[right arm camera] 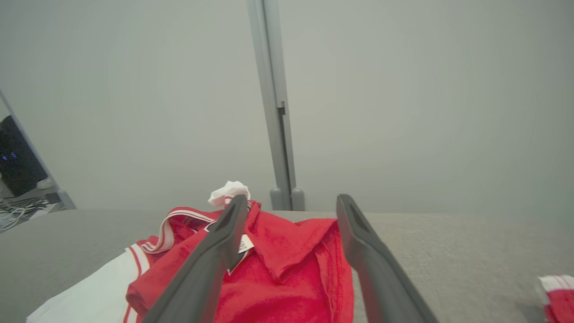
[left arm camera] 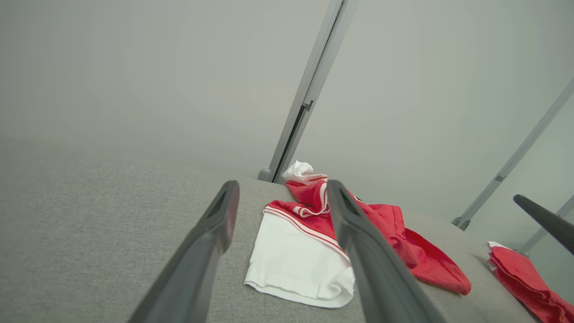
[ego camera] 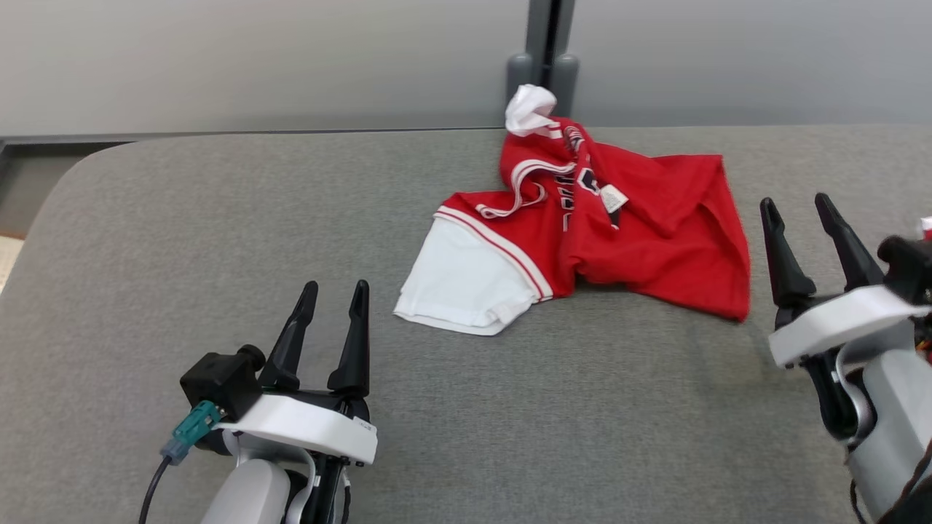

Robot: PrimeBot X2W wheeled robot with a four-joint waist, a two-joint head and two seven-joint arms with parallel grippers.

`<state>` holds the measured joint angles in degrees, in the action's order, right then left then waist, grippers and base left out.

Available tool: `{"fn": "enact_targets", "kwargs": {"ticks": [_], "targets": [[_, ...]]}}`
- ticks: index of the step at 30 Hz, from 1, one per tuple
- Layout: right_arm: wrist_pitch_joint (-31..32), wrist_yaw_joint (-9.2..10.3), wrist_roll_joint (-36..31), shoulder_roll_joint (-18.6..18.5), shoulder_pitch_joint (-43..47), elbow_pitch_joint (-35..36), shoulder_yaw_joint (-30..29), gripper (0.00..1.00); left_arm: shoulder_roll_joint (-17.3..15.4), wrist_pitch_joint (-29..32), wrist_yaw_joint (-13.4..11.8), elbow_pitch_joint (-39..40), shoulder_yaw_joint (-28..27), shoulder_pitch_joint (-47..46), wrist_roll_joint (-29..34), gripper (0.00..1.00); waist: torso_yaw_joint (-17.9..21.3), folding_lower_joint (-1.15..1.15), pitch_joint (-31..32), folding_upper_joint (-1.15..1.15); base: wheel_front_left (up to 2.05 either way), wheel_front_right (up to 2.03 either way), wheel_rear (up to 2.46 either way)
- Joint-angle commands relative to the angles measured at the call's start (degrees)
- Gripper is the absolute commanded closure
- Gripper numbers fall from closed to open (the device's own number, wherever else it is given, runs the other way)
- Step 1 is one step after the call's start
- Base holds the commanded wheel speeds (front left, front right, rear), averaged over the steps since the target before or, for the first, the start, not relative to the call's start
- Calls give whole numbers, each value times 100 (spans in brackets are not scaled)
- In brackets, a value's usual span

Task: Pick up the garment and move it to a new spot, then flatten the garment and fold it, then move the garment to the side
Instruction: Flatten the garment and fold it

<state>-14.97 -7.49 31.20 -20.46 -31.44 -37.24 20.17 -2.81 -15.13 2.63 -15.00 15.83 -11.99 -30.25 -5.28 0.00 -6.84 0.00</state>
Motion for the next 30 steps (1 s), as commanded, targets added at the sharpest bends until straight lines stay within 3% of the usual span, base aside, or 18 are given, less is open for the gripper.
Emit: {"fn": "enact_targets", "kwargs": {"ticks": [1,6,12,20,30], "targets": [[-25,0,-128,80,313,230,-174,0,-21,1,-26,-56,-42,61,65,0,413,0,137,0,0,0,0],[-18,-1,-861,654,1519,1398,-877,0,-25,1,-49,-149,-308,133,-18,0,699,0,172,0,0,0,0],[-17,-1,-1380,1163,2243,2025,-1261,0,-22,1,-50,-289,-472,222,240,0,879,0,188,0,0,0,0],[-19,-1,-1535,1227,2261,2211,-1349,0,-18,0,-220,-786,-391,21,536,0,1048,0,85,0,0,0,0],[-2,-1,-1489,1318,2165,2022,-1359,0,-78,271,-495,-2720,-136,-1033,821,0,1371,0,-238,0,0,0,0]]}}
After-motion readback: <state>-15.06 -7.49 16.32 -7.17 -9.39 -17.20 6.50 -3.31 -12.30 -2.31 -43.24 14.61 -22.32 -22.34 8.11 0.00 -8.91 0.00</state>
